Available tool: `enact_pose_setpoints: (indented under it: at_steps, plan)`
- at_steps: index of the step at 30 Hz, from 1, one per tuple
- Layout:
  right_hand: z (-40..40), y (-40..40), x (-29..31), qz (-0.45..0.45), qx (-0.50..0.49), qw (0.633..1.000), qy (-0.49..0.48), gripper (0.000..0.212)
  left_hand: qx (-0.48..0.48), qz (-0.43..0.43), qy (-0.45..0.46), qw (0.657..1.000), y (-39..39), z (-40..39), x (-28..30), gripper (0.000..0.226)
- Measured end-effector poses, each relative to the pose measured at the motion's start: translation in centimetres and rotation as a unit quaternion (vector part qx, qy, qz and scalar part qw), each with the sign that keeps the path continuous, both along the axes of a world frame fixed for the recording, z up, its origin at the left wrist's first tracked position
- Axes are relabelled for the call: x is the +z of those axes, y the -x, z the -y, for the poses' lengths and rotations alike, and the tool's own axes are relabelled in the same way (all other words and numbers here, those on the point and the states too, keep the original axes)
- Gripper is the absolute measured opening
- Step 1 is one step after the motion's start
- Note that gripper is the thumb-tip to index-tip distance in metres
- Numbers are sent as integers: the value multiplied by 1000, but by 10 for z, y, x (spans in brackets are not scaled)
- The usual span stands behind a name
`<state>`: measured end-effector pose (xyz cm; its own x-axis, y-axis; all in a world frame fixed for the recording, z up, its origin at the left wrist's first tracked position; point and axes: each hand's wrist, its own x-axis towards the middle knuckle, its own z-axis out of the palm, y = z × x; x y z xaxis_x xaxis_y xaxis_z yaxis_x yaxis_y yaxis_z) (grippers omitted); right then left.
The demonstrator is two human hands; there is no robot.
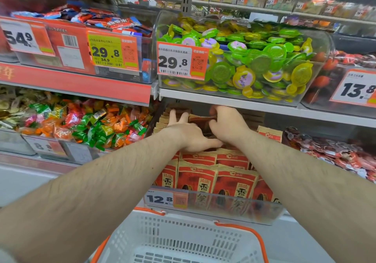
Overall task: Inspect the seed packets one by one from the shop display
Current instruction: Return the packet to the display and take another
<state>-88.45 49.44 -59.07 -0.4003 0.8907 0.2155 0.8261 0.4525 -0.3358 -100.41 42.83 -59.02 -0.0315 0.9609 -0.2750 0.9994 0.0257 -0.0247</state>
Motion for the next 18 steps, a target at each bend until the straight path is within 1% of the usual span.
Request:
enact_pose_setpoints:
  at_steps: [1, 2, 4, 6, 9, 11, 15, 18]
  plan:
    - [0, -1, -1, 0, 5, 1000, -12, 19, 6, 4, 3, 1000, 0, 0, 1, 91]
    - [-1, -2, -3, 0, 12, 1000, -20, 17, 11, 6, 7, 1000, -1, 0, 1, 91]
    - [-3, -5, -6, -1, 26, 999, -29, 27, 20, 8, 15, 1000, -1, -1, 3, 92]
    - [-5, -6, -4, 17, 33, 999, -22, 28, 27, 9, 22, 999, -1, -2, 3, 93]
    - [-7, -3, 3, 71, 46, 996, -20, 31, 28, 11, 14, 999, -1, -4, 1, 92]
    - [-11, 0, 6, 103, 36, 994, 16, 36, 27, 8, 7, 1000, 0, -4, -1, 94]
    - [-20, 9, 6, 178, 21, 976, 120, 37, 35, 5, 5, 999, -1, -1, 0, 97]
    - [-22, 16, 8, 195, 21, 967, 162, 38, 39, -1, 4, 999, -1, 2, 1, 99]
